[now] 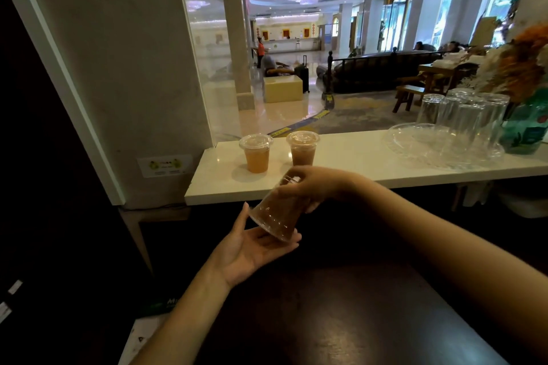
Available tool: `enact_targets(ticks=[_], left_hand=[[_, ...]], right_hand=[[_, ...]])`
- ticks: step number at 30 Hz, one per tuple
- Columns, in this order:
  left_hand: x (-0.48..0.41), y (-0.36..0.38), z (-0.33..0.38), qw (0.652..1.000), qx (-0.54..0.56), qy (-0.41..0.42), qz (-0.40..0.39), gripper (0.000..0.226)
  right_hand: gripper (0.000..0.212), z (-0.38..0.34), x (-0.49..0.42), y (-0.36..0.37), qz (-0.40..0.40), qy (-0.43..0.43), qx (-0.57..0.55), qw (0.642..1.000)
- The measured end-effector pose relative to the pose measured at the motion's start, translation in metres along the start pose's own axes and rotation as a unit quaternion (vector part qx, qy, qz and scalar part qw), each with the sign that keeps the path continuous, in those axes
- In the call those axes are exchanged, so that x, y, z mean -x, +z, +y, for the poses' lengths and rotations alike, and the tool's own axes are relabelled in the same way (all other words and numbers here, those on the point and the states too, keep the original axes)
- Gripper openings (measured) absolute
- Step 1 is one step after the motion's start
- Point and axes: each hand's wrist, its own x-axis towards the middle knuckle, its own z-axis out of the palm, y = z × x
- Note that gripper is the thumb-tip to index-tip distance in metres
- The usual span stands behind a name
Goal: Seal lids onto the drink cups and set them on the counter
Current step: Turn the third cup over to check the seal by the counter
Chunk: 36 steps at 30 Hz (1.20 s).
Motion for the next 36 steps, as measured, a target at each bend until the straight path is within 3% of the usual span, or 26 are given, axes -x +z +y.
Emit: enact_targets(ticks=[6, 11, 20, 31, 36], left_hand=[[0.002, 0.006, -0.016, 0.98, 0.088, 0.135, -0.116, 0.097], [0.002, 0.018, -0.022, 0.967, 0.064, 0.202, -0.143, 0.081], [-0.002, 0.028, -0.03, 0.961, 0.114, 0.213, -0.135, 0.107], [-0.002, 0.045, -0.023, 0.955, 0.101, 0.226, -0.166, 0.109], [-0.001, 0.058, -0.019, 0.953, 0.024, 0.21, -0.218, 0.095]], right_hand=[[0.06, -0.058, 0.0, -0.014, -0.002, -0.104, 0.119, 0.987], [0.065, -0.074, 0.006, -0.017, 0.006, -0.149, 0.188, 0.971], [0.066, -0.079, 0.02, -0.02, -0.01, -0.151, 0.183, 0.971], [0.063, -0.088, 0.038, -0.031, 0.016, -0.181, 0.185, 0.966], [0.062, -0.089, 0.042, -0.04, 0.033, -0.19, 0.142, 0.971]])
